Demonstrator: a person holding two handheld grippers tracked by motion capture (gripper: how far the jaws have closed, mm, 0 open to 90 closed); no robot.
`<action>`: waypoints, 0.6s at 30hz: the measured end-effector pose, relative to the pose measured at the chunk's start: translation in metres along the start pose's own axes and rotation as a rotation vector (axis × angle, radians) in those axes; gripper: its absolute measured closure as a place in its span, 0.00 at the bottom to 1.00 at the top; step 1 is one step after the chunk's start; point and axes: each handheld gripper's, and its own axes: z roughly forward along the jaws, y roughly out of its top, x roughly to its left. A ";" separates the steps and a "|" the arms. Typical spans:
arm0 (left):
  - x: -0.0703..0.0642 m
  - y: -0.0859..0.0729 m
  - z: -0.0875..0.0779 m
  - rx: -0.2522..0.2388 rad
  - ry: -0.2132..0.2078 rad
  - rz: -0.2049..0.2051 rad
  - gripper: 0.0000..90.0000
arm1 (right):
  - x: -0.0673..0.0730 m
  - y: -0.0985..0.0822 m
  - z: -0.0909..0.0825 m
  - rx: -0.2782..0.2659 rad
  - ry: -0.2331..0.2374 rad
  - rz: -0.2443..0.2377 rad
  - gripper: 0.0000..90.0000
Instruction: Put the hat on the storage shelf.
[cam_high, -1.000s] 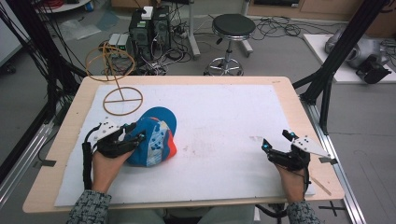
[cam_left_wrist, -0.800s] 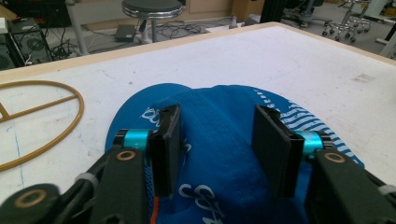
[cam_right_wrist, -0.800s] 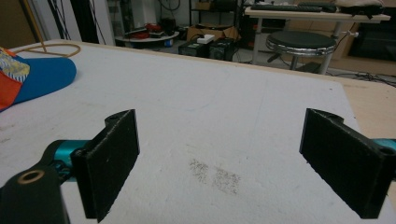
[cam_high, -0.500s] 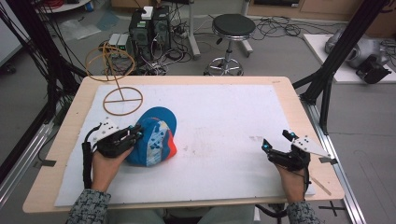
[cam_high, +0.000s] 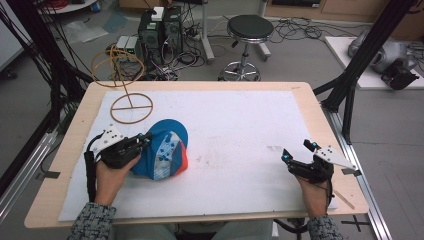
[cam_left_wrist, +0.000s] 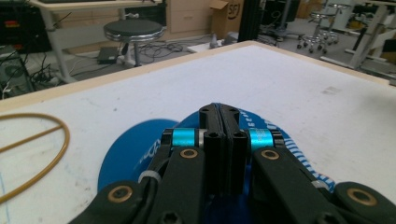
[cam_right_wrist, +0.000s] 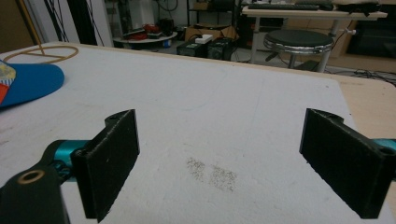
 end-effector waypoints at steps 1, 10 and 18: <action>-0.002 0.004 -0.001 -0.011 -0.008 0.000 0.98 | -0.001 0.000 0.000 -0.001 -0.002 -0.002 0.12; -0.010 0.042 0.000 -0.066 -0.042 0.046 0.98 | -0.001 0.000 0.001 -0.001 0.004 0.008 0.12; -0.002 0.085 -0.009 -0.128 -0.051 0.075 0.98 | -0.001 0.000 0.002 -0.004 0.009 0.006 0.12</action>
